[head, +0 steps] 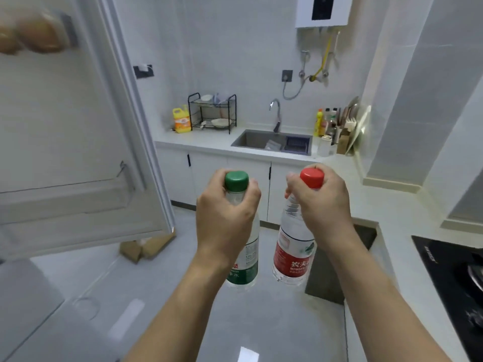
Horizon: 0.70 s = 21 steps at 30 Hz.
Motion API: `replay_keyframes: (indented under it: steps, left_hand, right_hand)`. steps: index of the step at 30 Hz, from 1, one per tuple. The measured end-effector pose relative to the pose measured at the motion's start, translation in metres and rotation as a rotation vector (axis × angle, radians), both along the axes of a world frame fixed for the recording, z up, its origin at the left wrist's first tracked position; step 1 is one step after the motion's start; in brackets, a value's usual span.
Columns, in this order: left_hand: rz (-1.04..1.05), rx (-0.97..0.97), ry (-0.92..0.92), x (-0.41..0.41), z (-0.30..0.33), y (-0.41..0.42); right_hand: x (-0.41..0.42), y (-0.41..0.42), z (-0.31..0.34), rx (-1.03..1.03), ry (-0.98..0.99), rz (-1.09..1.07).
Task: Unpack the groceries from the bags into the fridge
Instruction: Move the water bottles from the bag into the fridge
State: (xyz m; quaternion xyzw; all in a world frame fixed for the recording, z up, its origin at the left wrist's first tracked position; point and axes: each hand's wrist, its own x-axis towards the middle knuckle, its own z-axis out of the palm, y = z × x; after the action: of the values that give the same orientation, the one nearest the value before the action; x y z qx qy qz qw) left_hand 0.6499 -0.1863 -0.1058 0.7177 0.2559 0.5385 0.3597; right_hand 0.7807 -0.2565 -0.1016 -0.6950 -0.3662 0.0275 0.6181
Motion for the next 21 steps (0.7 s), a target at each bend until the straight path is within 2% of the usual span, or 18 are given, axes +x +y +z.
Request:
replay_keyframes:
  steps: [9, 21]
  left_hand:
    - [0.264, 0.015, 0.000, -0.091, -0.003, 0.064]
    - [0.696, 0.006, -0.028, -0.173, 0.003, 0.102]
  right_hand:
    - [-0.080, 0.098, -0.002, 0.021, 0.042, 0.324]
    - [-0.160, 0.196, 0.014, 0.043, 0.047, 0.725]
